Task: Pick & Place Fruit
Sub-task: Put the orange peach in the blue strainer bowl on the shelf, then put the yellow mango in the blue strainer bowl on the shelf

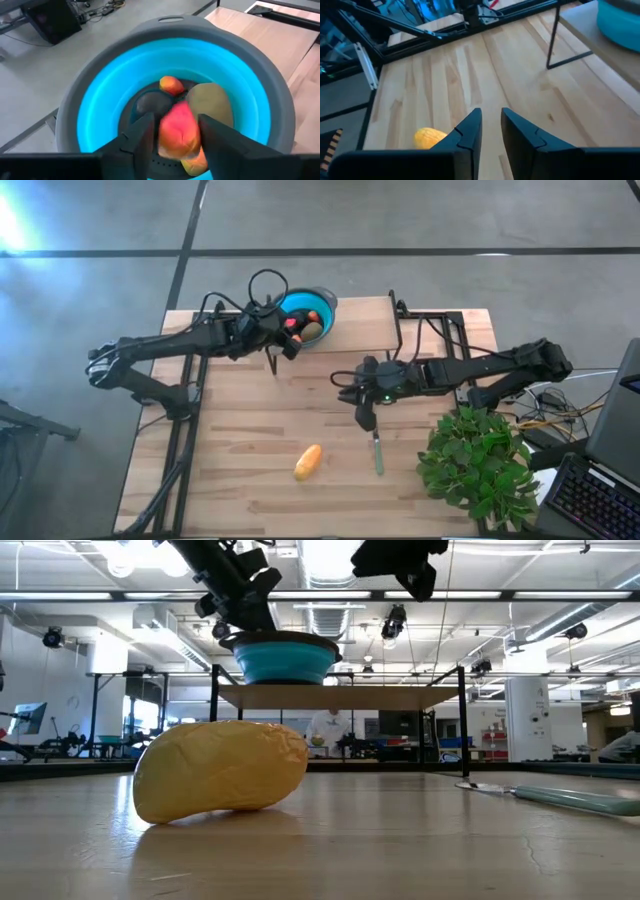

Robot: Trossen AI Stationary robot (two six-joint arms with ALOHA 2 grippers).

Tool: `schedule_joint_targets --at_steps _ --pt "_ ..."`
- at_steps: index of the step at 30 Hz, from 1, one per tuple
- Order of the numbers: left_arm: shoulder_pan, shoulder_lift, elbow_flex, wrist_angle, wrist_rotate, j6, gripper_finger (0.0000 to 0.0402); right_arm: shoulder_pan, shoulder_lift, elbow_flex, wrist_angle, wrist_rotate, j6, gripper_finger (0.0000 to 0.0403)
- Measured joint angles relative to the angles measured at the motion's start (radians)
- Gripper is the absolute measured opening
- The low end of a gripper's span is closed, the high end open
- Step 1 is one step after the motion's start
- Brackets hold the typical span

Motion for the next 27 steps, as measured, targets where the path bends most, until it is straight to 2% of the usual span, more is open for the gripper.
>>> schedule_joint_targets --at_steps 6,11,27 --pt "0.000 0.000 0.000 0.000 0.000 0.001 0.0215 0.025 0.000 -0.003 0.021 -0.002 0.037 0.0093" --pt "0.000 0.000 0.014 -0.001 0.000 0.008 0.0241 0.042 0.000 -0.003 0.020 -0.002 0.047 0.0109" --pt "-0.022 -0.001 0.148 -0.103 -0.001 0.023 0.0247 0.072 0.000 -0.003 0.012 0.000 0.047 0.0145"
